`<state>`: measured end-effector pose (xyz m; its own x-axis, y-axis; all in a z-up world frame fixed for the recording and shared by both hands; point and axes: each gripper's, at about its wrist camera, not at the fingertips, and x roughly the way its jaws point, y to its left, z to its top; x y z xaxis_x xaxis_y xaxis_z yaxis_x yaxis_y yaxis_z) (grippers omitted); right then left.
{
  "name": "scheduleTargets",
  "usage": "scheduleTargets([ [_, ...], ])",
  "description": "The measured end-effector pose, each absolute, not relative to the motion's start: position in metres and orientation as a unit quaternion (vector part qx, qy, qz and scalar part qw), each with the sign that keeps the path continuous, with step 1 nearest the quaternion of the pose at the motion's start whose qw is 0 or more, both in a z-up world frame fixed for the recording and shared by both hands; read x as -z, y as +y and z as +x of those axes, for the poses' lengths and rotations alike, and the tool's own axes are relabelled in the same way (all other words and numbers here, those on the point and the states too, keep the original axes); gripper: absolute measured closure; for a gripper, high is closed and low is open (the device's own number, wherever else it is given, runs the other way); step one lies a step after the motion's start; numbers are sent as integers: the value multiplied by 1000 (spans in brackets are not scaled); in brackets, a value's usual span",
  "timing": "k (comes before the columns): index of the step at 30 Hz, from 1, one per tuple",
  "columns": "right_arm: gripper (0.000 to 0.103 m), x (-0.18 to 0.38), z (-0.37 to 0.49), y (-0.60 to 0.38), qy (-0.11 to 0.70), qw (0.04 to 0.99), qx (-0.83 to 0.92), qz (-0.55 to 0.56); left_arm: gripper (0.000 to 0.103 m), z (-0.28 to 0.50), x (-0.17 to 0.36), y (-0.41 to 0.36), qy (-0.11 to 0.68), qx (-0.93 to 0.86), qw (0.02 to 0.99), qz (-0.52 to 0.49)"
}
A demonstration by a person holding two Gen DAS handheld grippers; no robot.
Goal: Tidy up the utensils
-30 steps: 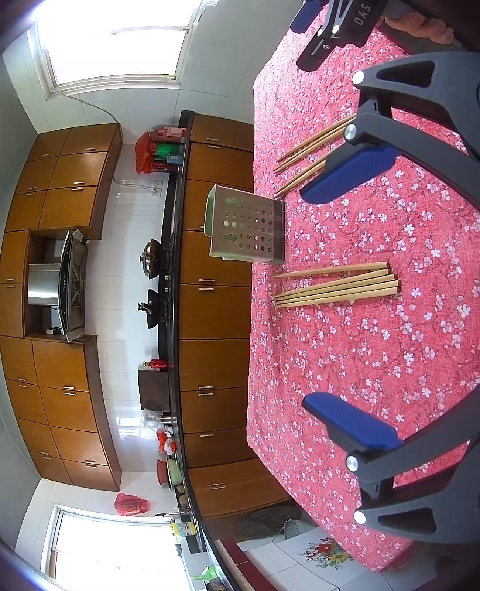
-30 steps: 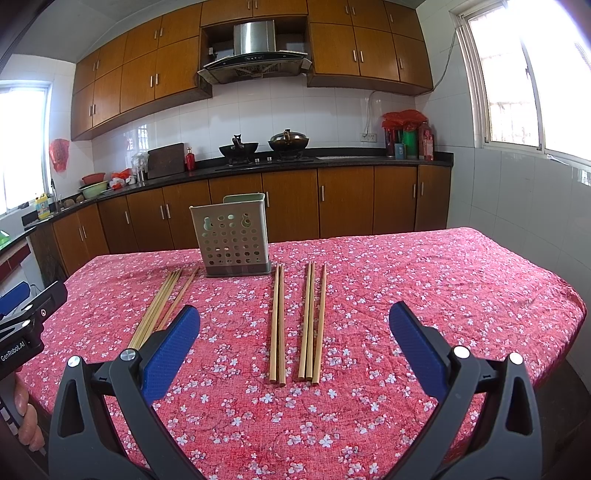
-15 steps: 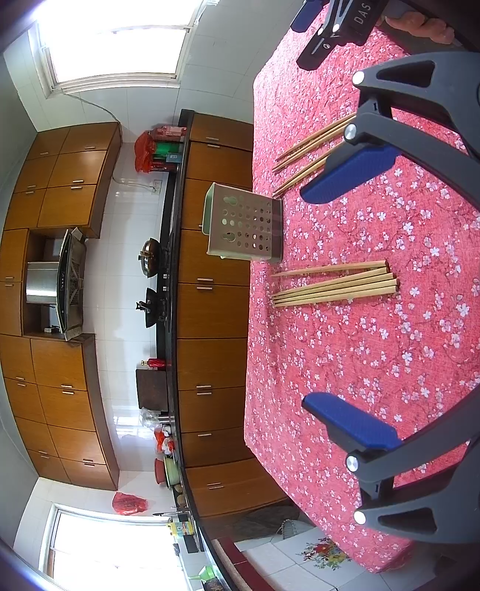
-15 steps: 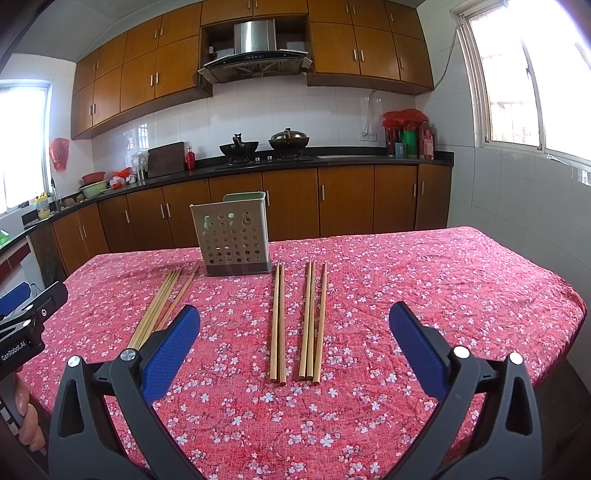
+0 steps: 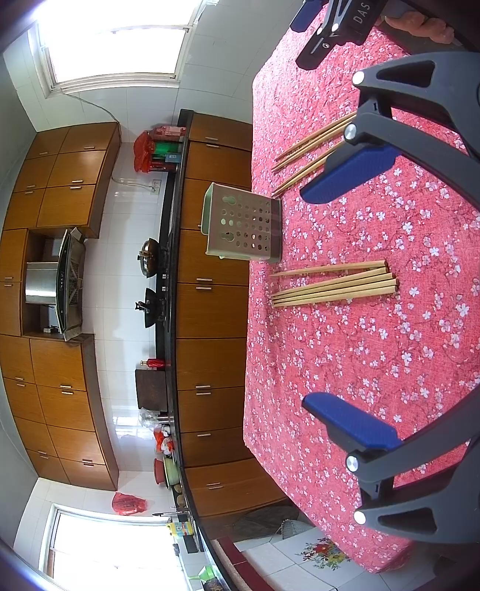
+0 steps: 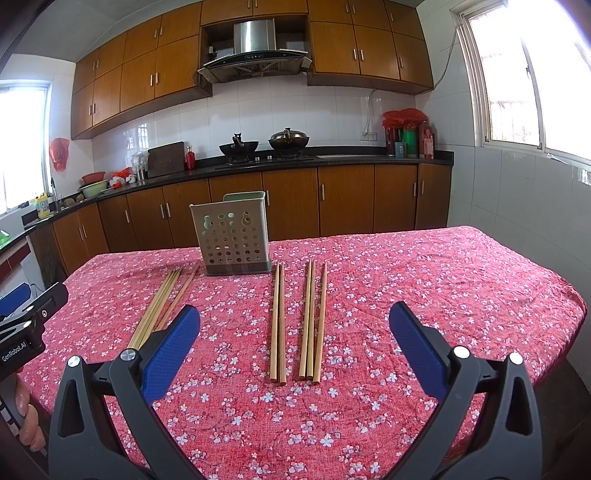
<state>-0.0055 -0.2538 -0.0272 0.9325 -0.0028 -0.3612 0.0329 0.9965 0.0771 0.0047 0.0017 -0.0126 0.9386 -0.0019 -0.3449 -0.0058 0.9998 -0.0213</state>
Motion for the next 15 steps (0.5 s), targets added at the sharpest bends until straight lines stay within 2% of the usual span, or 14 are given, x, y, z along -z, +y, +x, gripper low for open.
scheduleTargets([
  [15, 2, 29, -3, -253, 185, 982, 9, 41, 4, 6, 18, 0, 179, 0, 984, -10],
])
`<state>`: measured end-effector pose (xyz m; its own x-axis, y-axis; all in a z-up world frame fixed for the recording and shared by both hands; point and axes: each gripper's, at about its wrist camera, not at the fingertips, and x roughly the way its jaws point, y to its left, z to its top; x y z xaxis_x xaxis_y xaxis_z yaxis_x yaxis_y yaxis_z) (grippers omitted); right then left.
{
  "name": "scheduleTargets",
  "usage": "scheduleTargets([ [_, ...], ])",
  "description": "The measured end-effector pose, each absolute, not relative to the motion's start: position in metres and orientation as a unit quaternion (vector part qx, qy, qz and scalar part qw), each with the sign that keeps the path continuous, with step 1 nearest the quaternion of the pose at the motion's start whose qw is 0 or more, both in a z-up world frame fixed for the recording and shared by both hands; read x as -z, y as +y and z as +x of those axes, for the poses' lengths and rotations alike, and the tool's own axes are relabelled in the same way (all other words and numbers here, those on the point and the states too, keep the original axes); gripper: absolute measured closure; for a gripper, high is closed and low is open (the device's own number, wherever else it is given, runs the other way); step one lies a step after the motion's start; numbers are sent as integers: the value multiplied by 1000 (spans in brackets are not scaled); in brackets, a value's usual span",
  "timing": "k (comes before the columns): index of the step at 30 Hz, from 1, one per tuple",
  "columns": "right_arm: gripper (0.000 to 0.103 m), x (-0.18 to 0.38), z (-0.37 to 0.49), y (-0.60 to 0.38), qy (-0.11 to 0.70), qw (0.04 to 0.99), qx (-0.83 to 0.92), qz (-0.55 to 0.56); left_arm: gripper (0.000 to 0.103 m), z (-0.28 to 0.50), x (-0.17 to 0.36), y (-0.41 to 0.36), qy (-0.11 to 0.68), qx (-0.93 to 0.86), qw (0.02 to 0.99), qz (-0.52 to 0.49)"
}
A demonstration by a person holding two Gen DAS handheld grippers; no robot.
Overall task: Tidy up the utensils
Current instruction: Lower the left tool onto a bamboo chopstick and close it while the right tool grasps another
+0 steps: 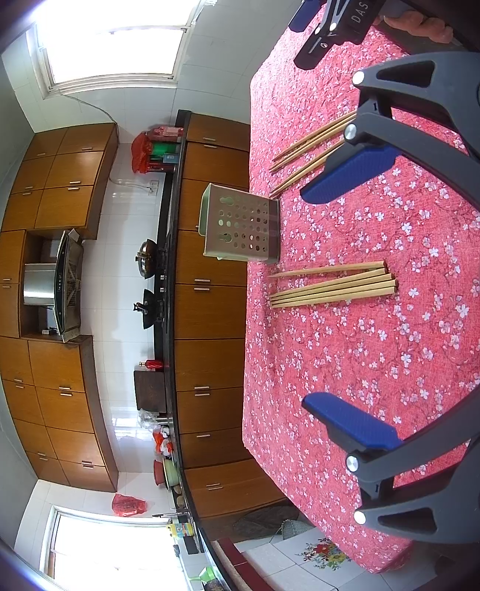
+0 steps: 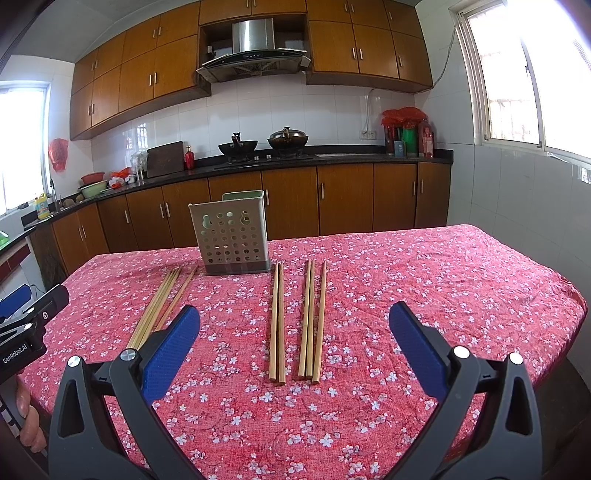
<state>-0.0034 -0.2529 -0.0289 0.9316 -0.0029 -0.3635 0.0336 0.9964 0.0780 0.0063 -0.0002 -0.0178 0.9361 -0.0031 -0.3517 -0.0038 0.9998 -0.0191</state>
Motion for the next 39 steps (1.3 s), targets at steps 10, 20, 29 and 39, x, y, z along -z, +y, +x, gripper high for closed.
scheduleTargets([
  [10, 2, 35, 16, -267, 216, 974, 23, 60, 4, 32, 29, 9, 231, -21, 973, -16],
  [20, 55, 79, 117, -309, 379, 917, 49, 115, 23, 109, 57, 42, 361, -42, 931, -31],
  [29, 89, 112, 161, -296, 440, 894, 28, 87, 48, 141, 78, 39, 408, -4, 912, -48],
  [39, 95, 110, 163, -313, 434, 895, 59, 86, 75, 155, 92, 22, 438, 31, 898, -31],
])
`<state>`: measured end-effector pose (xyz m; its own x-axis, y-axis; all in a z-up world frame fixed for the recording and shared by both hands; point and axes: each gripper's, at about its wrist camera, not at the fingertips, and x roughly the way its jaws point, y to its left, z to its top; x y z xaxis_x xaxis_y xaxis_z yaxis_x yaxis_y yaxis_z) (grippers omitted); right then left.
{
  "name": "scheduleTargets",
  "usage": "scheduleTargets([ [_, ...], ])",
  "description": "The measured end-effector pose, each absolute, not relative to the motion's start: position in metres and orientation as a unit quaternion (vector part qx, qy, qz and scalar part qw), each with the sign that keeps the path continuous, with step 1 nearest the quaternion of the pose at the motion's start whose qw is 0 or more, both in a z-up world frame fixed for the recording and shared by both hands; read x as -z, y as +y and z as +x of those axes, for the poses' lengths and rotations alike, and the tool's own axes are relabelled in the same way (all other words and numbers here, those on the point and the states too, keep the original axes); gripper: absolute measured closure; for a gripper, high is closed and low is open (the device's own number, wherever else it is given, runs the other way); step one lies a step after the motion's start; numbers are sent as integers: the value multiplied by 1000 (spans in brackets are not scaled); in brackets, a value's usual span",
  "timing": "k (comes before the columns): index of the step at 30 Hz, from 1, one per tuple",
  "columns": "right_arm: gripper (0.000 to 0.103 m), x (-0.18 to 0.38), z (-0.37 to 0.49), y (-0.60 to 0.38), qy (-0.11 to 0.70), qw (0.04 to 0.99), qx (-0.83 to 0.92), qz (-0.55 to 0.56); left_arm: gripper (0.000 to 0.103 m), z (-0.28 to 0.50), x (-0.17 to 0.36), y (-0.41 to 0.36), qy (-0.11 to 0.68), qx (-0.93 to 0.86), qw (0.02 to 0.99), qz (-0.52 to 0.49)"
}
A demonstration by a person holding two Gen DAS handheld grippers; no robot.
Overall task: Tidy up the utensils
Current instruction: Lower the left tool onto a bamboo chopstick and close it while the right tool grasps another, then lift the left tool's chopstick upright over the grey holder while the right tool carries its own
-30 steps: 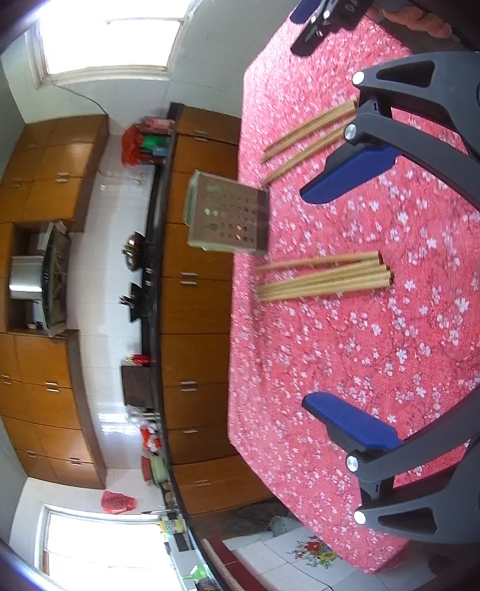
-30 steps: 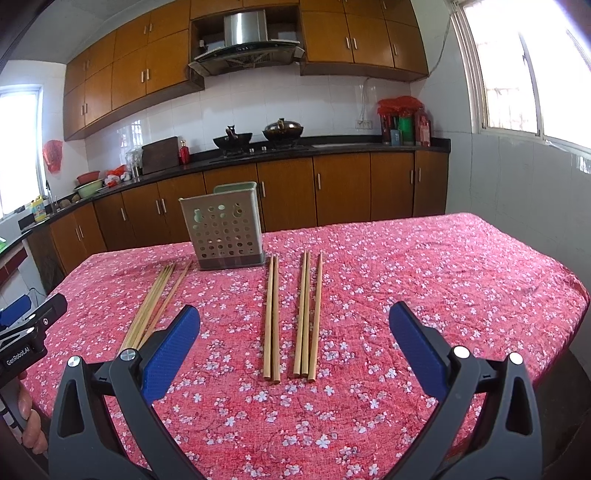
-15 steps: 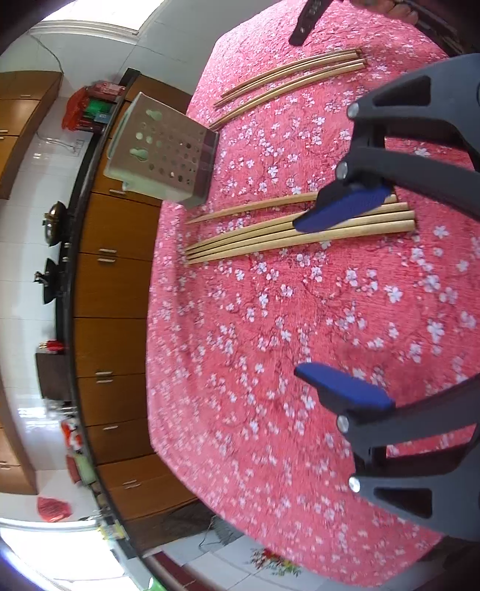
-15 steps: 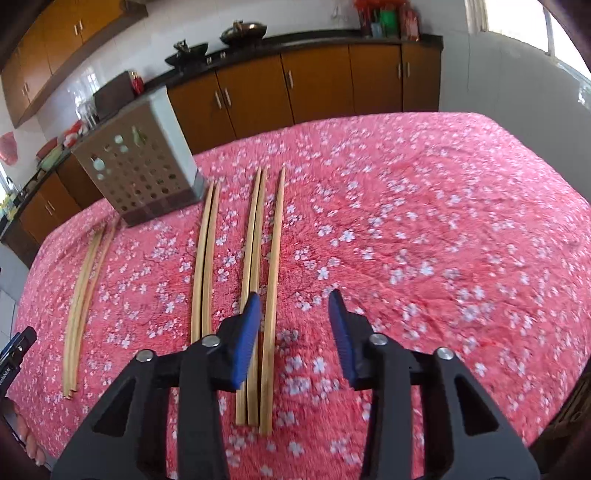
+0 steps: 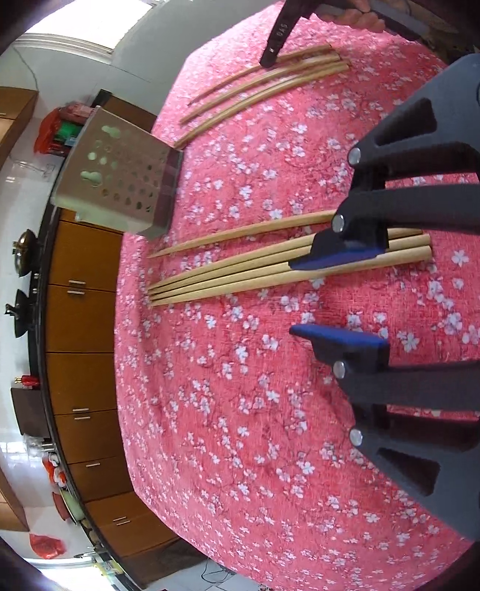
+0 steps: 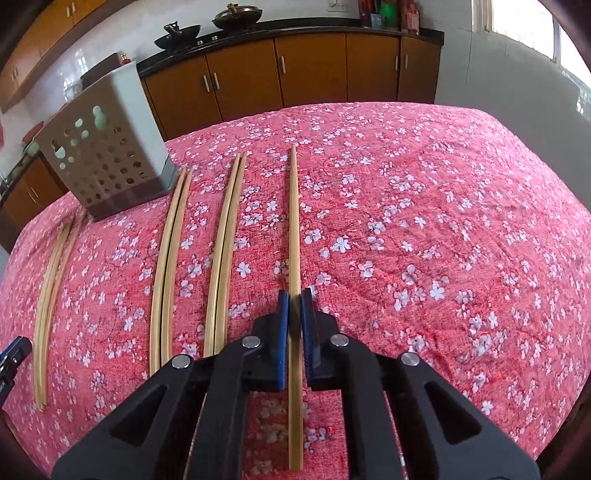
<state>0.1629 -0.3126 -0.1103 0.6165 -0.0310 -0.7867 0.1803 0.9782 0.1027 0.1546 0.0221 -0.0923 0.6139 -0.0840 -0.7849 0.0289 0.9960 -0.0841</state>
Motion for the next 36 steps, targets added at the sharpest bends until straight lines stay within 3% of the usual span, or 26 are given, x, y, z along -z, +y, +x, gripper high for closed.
scheduleTargets([
  [11, 95, 107, 155, -306, 428, 900, 46, 70, 81, 155, 95, 15, 444, 32, 895, -20],
  [13, 95, 106, 154, -305, 426, 901, 44, 67, 89, 158, 99, 16, 448, 21, 894, -15],
  [17, 95, 105, 156, -306, 425, 902, 40, 58, 93, 161, 100, 19, 447, 20, 894, -9],
  [27, 95, 106, 195, -327, 420, 904, 56, 55, 94, 216, 103, 55, 441, -8, 898, -8],
  [36, 95, 108, 202, -336, 413, 906, 58, 65, 92, 221, 104, 65, 432, 5, 902, -24],
])
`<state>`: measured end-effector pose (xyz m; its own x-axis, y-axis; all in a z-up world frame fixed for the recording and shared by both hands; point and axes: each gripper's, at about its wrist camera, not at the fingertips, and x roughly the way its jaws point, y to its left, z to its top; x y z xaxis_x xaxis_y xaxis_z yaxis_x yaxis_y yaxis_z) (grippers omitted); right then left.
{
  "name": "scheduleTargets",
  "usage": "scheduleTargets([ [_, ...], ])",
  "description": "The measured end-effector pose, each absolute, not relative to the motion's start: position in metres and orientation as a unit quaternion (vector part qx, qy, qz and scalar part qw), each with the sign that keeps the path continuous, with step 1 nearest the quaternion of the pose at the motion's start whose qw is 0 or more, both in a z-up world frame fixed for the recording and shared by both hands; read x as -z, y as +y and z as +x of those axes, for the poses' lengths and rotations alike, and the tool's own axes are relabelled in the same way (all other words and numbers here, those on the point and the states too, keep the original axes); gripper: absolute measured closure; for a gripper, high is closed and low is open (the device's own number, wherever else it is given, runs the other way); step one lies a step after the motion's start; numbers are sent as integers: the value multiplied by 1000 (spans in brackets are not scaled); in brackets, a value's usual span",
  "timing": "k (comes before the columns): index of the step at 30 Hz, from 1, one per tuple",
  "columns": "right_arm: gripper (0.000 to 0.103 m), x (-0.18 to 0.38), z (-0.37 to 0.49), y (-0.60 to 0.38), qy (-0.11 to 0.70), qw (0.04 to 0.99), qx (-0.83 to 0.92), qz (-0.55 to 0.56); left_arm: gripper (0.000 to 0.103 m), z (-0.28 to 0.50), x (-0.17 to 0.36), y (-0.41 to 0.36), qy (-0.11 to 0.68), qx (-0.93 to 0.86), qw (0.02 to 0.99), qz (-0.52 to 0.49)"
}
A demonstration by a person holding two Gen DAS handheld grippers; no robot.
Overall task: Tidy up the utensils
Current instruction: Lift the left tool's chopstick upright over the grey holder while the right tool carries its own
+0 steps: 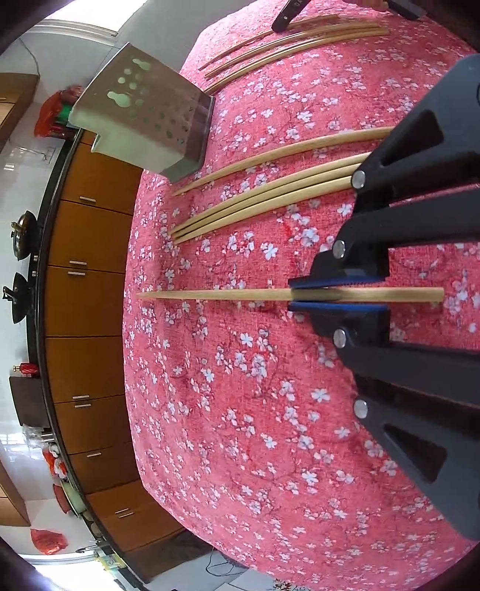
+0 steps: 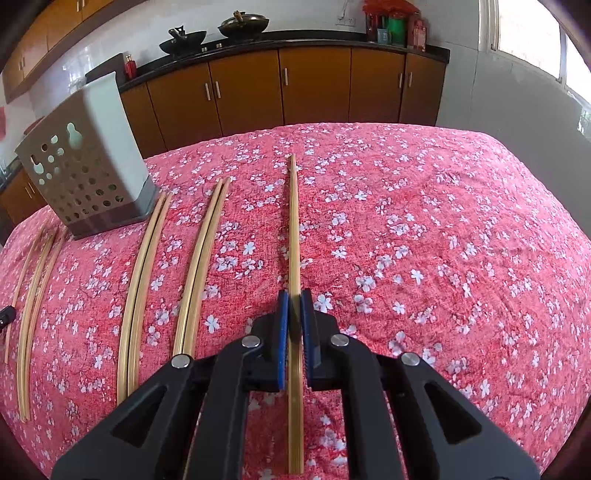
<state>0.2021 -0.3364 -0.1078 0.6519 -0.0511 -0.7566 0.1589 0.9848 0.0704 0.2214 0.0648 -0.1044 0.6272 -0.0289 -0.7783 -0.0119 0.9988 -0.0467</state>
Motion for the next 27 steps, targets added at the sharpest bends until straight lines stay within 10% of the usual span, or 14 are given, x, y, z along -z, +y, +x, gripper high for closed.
scheduleTargets([
  [15, 95, 91, 168, -335, 388, 918, 52, 66, 94, 192, 92, 57, 420, -2, 907, 6],
  [27, 95, -29, 158, -331, 228, 972, 46, 46, 95, 178, -47, 78, 249, -5, 967, -45],
])
